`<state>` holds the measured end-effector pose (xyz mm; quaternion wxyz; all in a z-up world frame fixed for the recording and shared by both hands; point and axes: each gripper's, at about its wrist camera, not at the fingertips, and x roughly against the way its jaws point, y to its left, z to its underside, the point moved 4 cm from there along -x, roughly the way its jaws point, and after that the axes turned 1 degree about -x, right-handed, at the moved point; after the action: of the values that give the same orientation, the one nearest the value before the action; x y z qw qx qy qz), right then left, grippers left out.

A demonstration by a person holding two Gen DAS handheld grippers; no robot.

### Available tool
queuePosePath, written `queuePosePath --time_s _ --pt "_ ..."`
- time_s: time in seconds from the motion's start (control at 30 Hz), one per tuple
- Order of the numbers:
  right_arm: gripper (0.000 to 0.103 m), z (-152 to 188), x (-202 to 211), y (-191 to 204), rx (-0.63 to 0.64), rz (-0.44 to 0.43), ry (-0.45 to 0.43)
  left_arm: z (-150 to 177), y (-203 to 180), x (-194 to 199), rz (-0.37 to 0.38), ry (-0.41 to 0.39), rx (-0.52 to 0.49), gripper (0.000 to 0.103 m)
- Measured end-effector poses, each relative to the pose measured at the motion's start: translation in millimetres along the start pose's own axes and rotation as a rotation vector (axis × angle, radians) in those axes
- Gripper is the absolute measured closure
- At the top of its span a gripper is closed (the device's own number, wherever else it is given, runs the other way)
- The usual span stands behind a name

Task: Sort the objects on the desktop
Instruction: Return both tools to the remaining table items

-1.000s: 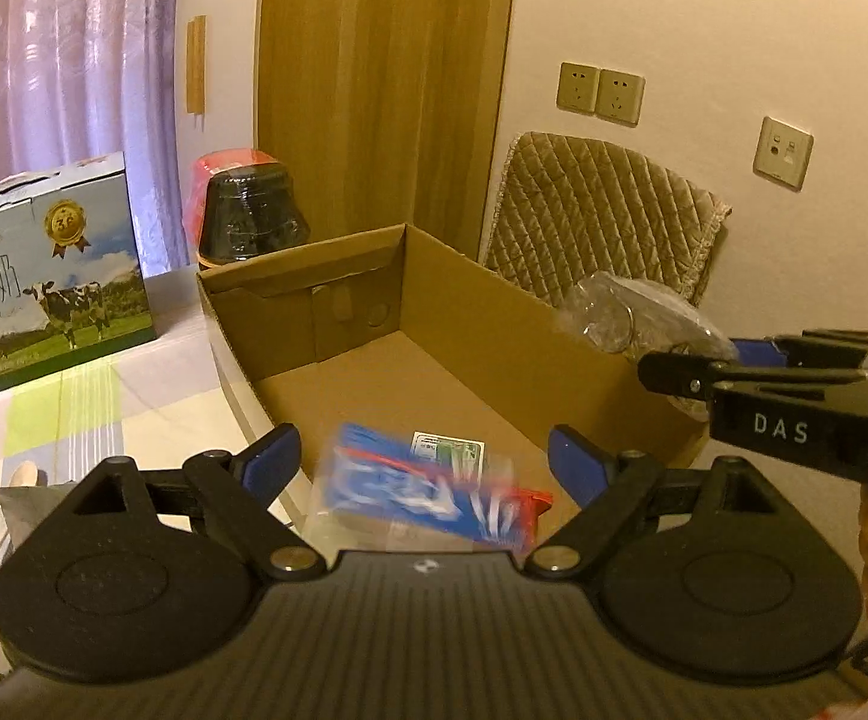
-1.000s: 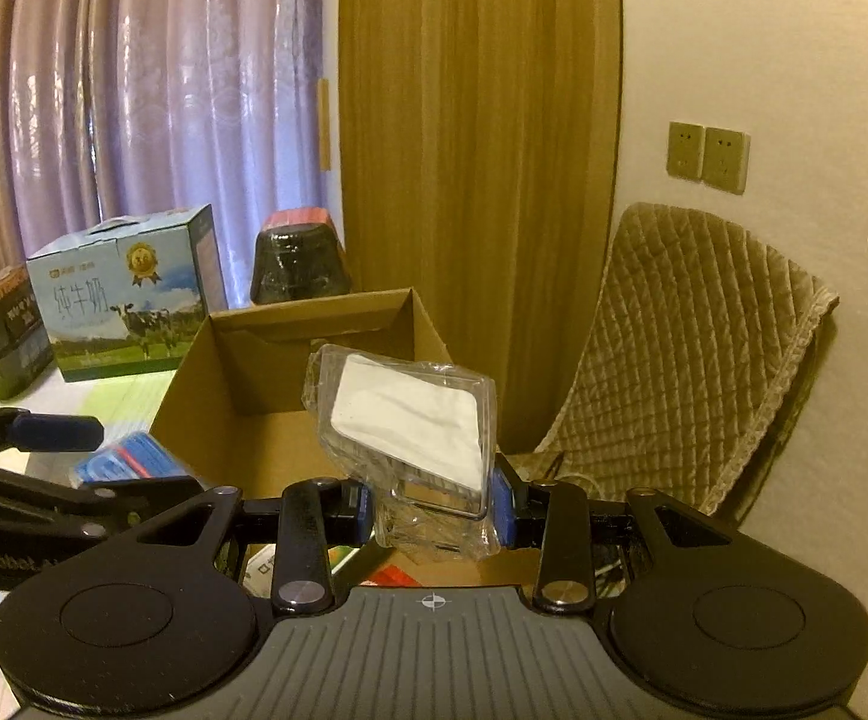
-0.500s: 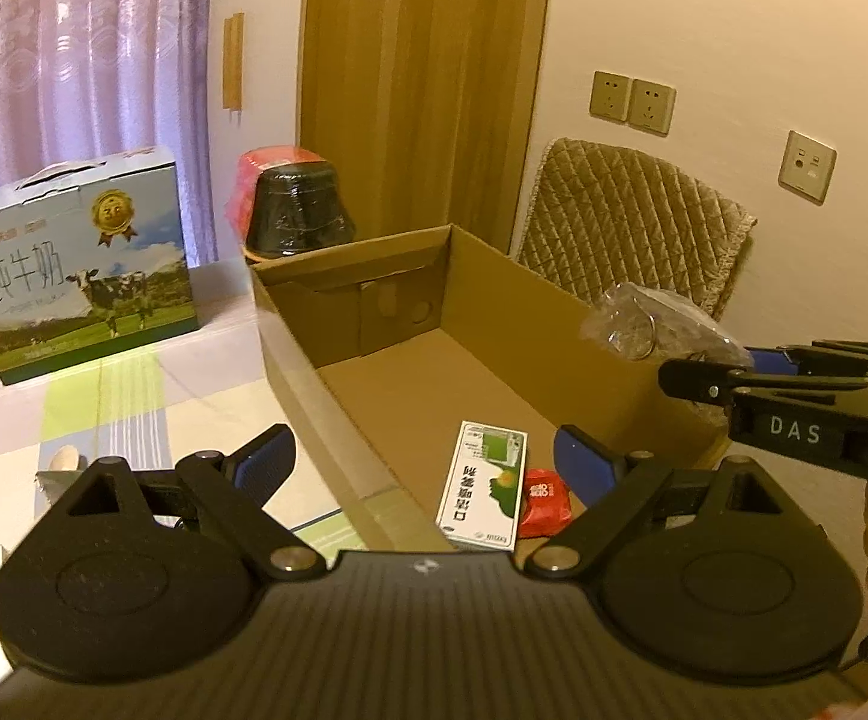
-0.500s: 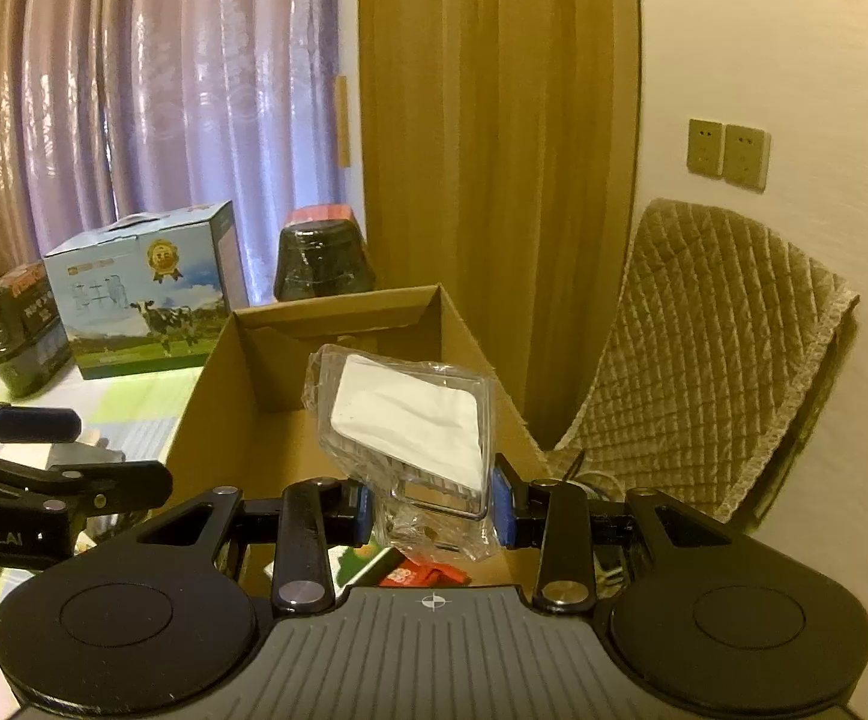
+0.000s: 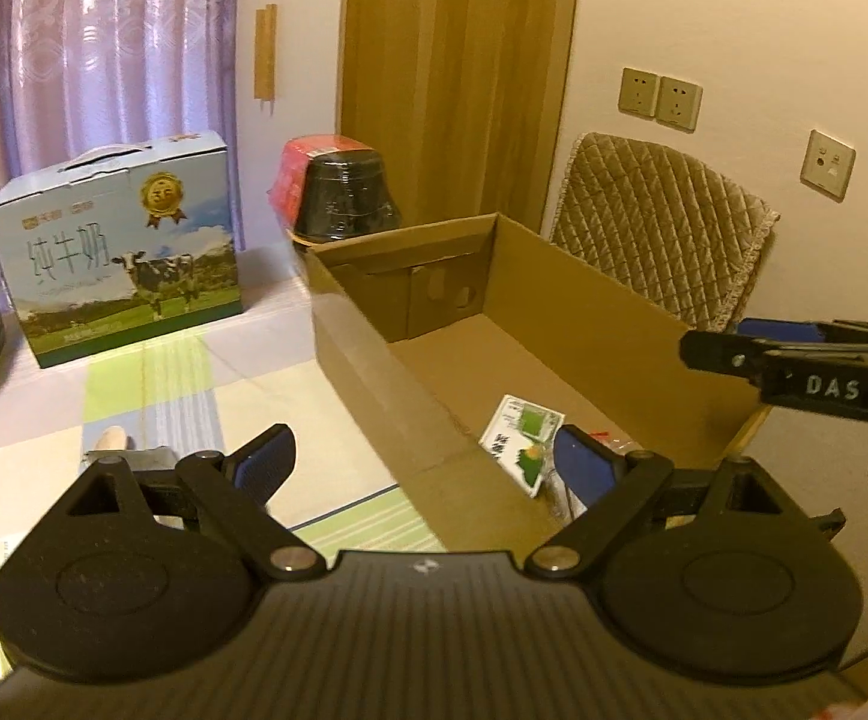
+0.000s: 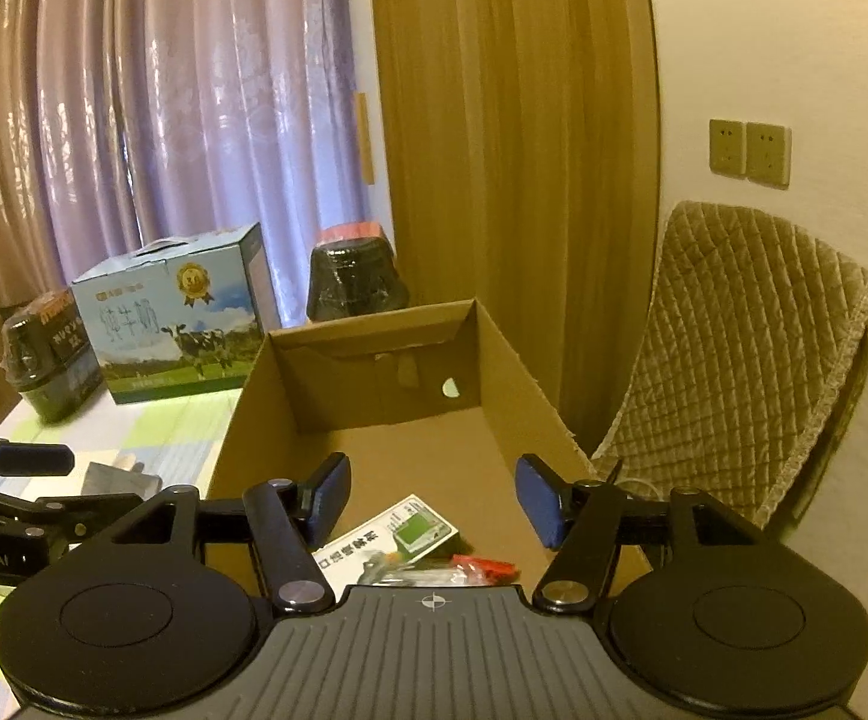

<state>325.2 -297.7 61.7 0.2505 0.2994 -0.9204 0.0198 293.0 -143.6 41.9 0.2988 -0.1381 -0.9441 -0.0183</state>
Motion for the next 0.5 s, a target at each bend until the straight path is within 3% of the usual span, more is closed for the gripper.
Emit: queuePosePath --time_s 0.5 --pt "0.035 -18.9 25.2 56.1 0.027 -0.091 -0.056 13.6 64.3 39.6 -0.108 -0.009 0.03 0.012"
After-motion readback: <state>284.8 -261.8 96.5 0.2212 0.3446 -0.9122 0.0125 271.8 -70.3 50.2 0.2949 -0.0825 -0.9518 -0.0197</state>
